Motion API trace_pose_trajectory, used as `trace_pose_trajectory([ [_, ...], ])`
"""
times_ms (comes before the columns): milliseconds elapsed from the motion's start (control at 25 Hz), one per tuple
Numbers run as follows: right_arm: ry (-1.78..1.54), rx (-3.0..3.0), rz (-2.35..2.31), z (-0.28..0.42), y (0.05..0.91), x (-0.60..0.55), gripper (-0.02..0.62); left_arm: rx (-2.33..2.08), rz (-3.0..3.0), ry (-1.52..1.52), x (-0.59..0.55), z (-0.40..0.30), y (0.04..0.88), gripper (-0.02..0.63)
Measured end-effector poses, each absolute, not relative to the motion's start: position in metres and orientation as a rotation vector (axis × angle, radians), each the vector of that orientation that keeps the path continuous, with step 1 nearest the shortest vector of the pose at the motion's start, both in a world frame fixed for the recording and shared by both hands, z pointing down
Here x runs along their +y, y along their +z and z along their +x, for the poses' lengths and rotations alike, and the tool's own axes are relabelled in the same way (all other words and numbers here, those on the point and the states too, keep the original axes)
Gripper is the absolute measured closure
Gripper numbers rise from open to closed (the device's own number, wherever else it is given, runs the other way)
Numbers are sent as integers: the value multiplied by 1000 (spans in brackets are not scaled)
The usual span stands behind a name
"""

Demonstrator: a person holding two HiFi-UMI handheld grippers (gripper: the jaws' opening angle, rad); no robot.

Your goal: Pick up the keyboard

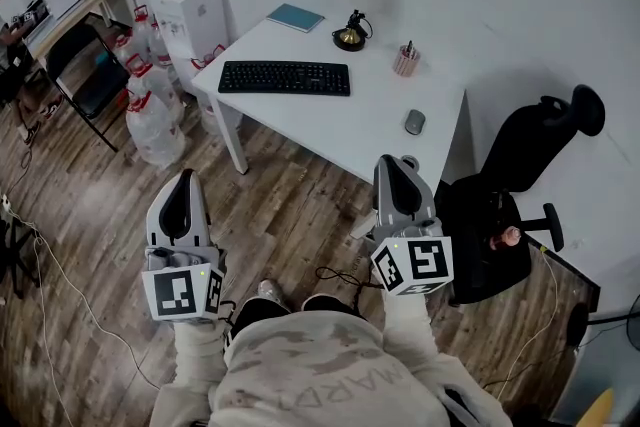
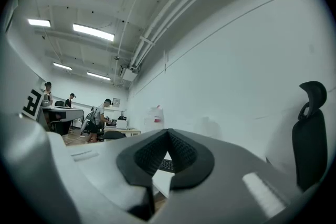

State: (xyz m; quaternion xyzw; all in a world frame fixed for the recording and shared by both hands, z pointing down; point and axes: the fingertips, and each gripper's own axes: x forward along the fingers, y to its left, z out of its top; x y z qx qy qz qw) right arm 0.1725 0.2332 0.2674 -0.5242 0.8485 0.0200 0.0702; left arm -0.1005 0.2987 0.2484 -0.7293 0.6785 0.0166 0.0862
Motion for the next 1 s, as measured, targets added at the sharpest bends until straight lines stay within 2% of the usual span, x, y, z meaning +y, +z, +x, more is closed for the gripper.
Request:
trace_pose_trajectory([
  [1000,145,2470,-1688,92,266,174,585,1934,-2269,83,218,-189,259,600],
])
